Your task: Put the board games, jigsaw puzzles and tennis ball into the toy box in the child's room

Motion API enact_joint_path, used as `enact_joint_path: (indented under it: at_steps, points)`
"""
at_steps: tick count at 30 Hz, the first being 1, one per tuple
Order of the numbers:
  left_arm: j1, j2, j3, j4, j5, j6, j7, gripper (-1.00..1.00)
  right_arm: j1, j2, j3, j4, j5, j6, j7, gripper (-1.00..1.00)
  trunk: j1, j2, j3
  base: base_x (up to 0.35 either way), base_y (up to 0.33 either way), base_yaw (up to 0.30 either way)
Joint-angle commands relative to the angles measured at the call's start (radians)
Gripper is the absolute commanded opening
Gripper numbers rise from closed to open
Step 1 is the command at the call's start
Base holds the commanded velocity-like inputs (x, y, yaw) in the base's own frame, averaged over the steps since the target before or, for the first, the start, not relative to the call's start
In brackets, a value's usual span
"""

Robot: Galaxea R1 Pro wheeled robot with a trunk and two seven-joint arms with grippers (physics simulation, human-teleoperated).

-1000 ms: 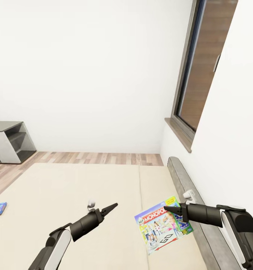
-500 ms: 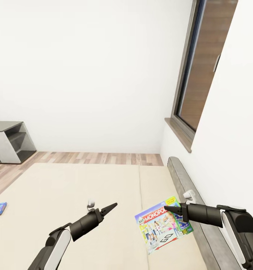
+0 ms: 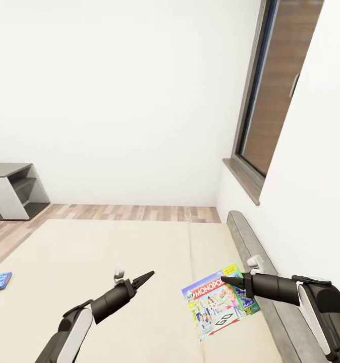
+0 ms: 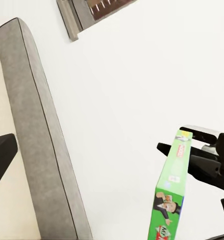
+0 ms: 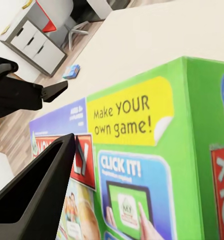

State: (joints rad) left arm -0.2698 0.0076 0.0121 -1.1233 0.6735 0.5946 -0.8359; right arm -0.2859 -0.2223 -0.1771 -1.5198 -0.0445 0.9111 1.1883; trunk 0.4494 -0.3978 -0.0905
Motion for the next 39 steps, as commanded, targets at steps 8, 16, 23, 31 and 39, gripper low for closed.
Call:
enact_joint_path:
  at_steps: [8,16,23,31,39]
  points:
    - [0.0,-0.001,0.007,0.0,0.007,0.007,-0.002,1.0,0.0,0.0,-0.001,0.0,-0.005,0.009,-0.001,-1.0,0.001,-0.002,-0.002,0.0,0.223,0.0]
    - [-0.001,-0.001,0.009,0.0,0.008,0.007,-0.003,1.0,0.0,0.0,-0.001,0.0,-0.005,0.008,-0.001,-1.0,0.001,-0.002,-0.002,0.0,0.254,0.0]
    - [-0.001,-0.001,0.009,0.0,0.009,0.007,-0.003,1.0,0.0,0.0,0.0,0.0,-0.004,0.008,-0.001,-1.0,0.001,-0.002,-0.002,0.0,0.262,0.0]
    - [-0.001,-0.001,0.008,0.0,0.009,0.007,-0.003,1.0,0.001,0.0,0.001,0.0,-0.004,0.008,-0.001,-1.0,0.001,-0.002,-0.002,0.0,0.264,0.0]
    - [-0.001,-0.001,0.009,0.0,0.009,0.008,-0.003,1.0,0.001,0.0,0.0,0.0,-0.005,0.008,0.0,-1.0,0.001,-0.002,-0.002,0.0,0.264,0.0]
